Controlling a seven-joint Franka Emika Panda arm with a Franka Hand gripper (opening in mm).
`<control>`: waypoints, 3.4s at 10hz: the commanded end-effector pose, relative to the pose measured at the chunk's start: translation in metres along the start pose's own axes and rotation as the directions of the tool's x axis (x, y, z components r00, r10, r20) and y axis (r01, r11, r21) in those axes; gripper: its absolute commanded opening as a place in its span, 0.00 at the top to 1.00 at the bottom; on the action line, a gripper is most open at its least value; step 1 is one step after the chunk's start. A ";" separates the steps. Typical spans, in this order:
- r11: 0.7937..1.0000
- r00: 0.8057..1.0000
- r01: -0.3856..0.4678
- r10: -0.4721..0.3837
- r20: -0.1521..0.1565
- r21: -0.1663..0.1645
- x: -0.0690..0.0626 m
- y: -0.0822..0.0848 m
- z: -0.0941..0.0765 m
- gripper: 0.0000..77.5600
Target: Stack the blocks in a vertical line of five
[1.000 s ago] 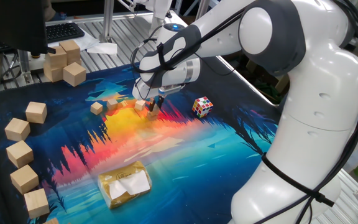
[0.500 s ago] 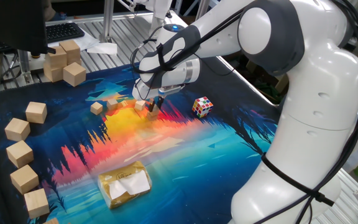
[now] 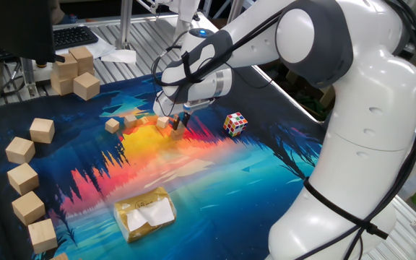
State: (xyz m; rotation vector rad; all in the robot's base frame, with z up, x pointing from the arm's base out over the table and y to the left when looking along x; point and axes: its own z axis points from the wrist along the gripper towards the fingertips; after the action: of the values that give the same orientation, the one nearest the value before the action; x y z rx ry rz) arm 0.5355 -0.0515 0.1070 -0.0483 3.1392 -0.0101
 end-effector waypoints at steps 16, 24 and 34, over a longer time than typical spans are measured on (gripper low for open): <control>0.999 0.999 -0.031 0.031 0.005 0.005 -0.001 0.001 -0.002 0.00; 0.999 0.999 -0.031 0.031 0.005 0.005 -0.001 0.001 -0.002 0.00; 0.949 0.947 -0.313 0.314 -0.062 0.027 -0.018 0.045 -0.061 0.00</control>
State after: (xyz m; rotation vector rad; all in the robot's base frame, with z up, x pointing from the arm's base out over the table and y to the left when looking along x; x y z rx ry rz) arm 0.5415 -0.0298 0.1342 0.1879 3.1615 -0.0328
